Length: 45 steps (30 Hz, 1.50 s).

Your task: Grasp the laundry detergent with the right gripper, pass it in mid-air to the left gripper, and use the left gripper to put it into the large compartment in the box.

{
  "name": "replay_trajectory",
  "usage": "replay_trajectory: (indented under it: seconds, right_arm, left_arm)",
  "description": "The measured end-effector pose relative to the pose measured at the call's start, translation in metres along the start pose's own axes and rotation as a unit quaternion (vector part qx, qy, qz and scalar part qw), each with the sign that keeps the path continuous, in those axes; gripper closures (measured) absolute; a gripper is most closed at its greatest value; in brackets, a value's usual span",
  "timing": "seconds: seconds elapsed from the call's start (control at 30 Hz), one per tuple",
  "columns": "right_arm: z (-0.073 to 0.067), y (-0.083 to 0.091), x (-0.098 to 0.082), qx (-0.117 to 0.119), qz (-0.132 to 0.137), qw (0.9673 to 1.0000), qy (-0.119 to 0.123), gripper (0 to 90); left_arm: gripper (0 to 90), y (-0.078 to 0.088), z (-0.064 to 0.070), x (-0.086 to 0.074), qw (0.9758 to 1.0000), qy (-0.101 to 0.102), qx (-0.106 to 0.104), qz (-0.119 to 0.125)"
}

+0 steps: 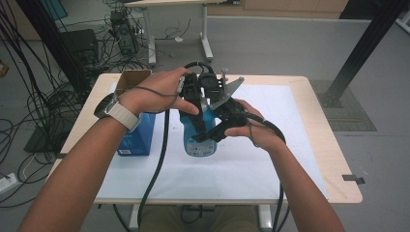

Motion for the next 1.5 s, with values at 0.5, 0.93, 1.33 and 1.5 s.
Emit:
replay_trajectory:
  seconds: [0.5, 0.93, 1.33, 1.5]
  right_arm:
    - [0.0013, -0.0003, -0.0013, -0.004, -0.005, 1.0, 0.005, 43.9]
    - [0.002, 0.0006, -0.0008, -0.004, 0.0, 1.0, 0.007, 43.8]
    - [0.0029, 0.0011, -0.0007, -0.004, 0.002, 1.0, 0.007, 43.7]
    - [0.0031, 0.0011, -0.0004, -0.004, 0.003, 0.9999, 0.01, 43.7]
  left_arm:
    - [37.3, -0.001, 0.0, 0.0002, 1.0, 0.001, -0.001, 0.0]
    - [37.4, 0.0006, -0.0003, 0.0016, 1.0, 0.002, 0.001, -0.004]
    - [37.4, 0.0005, -0.0013, 0.0016, 1.0, 0.002, 0.001, 0.001]
    - [37.4, 0.0011, -0.001, 0.0016, 1.0, 0.002, 0.001, 0.002]
Point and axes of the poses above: each handheld gripper's, and its own axes: y roughly backward along the jaws, x roughly out of its top, z roughly to its right, the point moved 7 cm from there along -y, roughly forward along the jaws, and after that the axes turned 1 degree about y, right-handed, at the moved point
